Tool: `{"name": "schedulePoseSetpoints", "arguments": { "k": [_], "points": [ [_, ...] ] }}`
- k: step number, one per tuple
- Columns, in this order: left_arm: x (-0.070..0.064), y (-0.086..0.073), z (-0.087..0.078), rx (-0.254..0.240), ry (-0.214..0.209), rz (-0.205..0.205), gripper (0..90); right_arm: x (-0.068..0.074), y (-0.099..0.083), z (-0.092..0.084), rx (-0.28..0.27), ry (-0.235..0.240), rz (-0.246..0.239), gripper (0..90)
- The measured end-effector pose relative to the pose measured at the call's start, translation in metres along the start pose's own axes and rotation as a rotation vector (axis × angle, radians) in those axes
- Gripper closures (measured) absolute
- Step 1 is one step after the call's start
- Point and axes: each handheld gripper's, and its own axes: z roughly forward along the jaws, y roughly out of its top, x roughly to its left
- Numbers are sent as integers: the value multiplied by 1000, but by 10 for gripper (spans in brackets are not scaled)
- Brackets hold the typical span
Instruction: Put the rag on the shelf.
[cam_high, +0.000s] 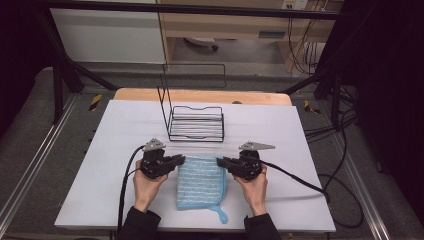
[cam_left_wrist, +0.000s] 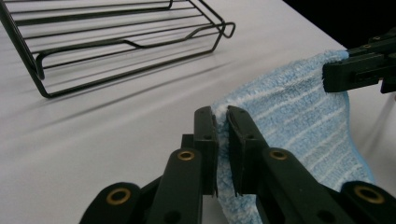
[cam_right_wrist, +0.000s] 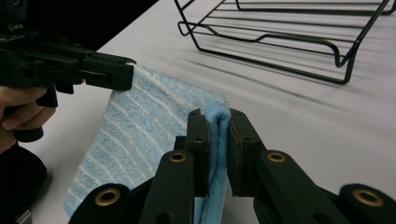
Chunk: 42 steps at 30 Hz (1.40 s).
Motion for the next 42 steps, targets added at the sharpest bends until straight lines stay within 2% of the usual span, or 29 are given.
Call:
{"name": "schedulePoseSetpoints", "arguments": {
  "k": [8,15,27,42],
  "points": [
    [-11,7,-12,-46,-10,23,823,9,6,-9,-39,-1,-36,816],
    [-20,14,-25,-110,-10,43,824,14,12,-20,-97,1,-58,819],
    [-32,25,-42,-191,-9,69,824,29,23,-37,-178,1,-113,820],
    [-40,39,-54,-295,11,94,823,45,40,-52,-272,-24,-176,819]
  ]
}}
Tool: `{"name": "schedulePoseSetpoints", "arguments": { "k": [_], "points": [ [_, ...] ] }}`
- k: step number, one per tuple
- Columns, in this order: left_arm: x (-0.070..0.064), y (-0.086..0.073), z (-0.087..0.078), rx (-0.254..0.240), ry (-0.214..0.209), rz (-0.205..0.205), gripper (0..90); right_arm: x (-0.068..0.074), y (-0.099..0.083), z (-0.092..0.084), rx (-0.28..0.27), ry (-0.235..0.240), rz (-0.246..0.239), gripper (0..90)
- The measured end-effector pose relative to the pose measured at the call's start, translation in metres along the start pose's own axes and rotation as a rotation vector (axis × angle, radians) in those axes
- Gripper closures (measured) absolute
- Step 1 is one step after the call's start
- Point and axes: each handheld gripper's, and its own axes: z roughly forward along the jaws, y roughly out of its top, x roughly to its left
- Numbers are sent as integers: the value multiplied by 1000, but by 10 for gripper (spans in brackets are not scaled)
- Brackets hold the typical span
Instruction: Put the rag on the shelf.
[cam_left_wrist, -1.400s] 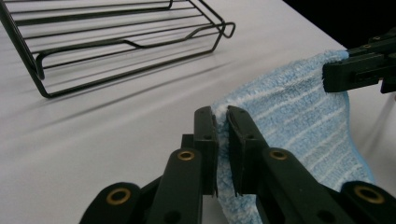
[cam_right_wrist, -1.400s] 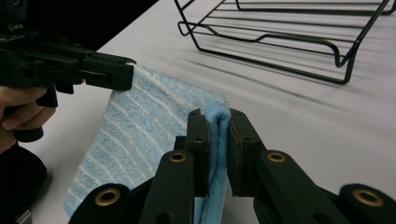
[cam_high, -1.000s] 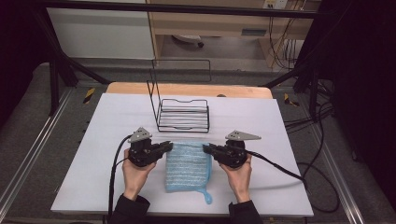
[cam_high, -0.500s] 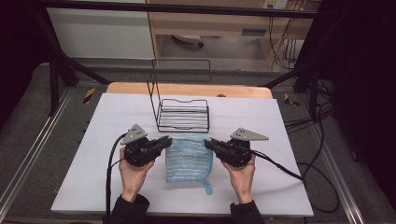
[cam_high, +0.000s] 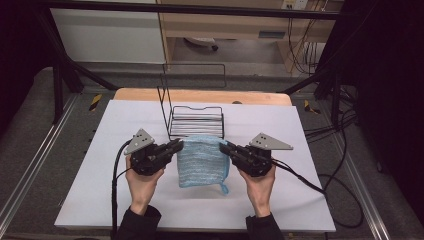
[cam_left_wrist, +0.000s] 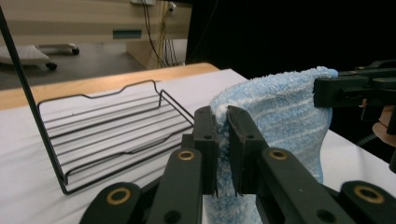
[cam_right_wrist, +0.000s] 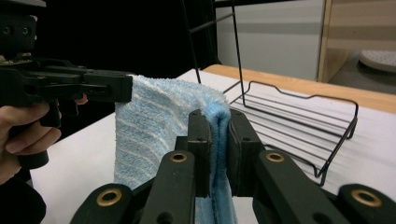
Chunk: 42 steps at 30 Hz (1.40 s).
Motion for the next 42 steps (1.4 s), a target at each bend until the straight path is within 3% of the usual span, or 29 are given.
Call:
{"name": "schedulePoseSetpoints", "arguments": {
  "k": [6,16,29,36,42],
  "points": [
    [-3,12,-2,-66,12,19,822,3,11,-2,-52,-17,-25,819],
    [-3,32,-3,-130,27,29,822,10,33,-3,-123,-50,-67,820],
    [2,58,-5,-209,33,28,823,17,58,3,-185,-79,-107,820],
    [7,72,-5,-266,12,13,822,18,74,4,-226,-94,-121,821],
    [8,84,-6,-290,29,26,823,18,87,7,-244,-105,-139,822]
  ]
}}
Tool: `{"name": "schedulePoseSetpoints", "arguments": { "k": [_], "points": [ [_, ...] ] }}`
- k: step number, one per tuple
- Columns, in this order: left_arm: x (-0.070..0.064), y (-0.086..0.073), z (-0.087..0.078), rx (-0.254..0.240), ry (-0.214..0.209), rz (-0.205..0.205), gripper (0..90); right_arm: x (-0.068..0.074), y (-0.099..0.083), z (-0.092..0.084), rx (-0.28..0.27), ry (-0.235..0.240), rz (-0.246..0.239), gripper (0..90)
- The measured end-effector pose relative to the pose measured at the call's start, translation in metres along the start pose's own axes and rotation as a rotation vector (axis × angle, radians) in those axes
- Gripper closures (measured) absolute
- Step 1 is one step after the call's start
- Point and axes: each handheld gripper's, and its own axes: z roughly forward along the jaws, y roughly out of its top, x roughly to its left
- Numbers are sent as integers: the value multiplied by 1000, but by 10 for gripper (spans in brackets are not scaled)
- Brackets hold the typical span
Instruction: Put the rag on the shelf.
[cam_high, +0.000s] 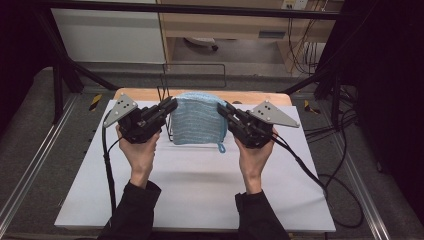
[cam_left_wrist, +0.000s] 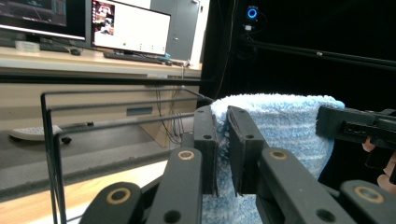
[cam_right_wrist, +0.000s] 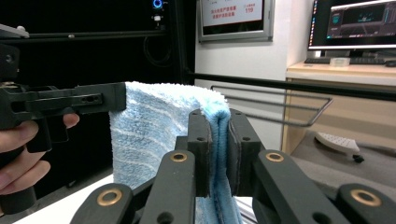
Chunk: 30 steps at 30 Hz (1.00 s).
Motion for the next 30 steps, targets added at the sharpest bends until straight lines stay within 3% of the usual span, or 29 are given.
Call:
{"name": "schedulePoseSetpoints", "arguments": {
  "k": [10,16,30],
  "points": [
    [4,22,3,-66,8,4,823,-1,25,10,-44,-12,-31,821],
    [5,35,7,-86,18,14,824,-1,40,17,-60,-21,-58,822],
    [5,67,15,-126,30,42,824,-8,65,28,-117,-23,-71,822]
  ]
}}
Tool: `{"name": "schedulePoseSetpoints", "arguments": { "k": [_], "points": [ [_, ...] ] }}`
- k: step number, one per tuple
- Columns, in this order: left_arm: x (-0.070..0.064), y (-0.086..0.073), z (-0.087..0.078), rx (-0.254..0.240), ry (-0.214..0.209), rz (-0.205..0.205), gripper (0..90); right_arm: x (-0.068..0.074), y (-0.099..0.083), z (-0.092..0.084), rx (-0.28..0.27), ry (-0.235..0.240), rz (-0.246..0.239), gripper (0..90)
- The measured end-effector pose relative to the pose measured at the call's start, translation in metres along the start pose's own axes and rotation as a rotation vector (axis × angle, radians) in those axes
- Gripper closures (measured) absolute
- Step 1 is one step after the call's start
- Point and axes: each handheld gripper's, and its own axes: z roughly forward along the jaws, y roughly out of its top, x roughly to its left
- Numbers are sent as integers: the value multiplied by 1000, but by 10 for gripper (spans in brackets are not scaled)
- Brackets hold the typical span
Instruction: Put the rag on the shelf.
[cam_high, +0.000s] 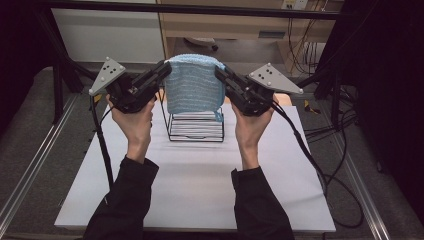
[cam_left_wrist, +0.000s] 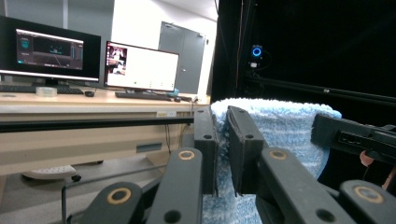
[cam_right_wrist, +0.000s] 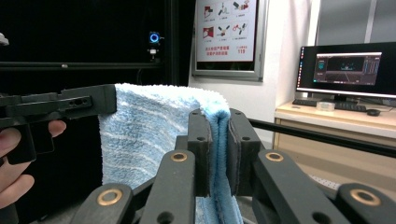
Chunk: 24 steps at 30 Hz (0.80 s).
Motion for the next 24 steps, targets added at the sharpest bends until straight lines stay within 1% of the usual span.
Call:
{"name": "schedulePoseSetpoints", "arguments": {
  "k": [4,9,14,20,24],
  "points": [
    [1,8,3,-16,7,5,825,-2,8,3,-13,4,2,823],
    [3,17,8,-20,15,19,825,-4,16,11,-23,-1,-20,823],
    [5,25,11,-27,19,31,825,-6,23,17,-37,-4,-29,823],
    [7,33,16,-43,16,23,825,-10,32,24,-54,-10,-30,823],
    [12,38,21,-49,7,-1,824,-12,38,28,-57,-12,-40,824]
  ]
}}
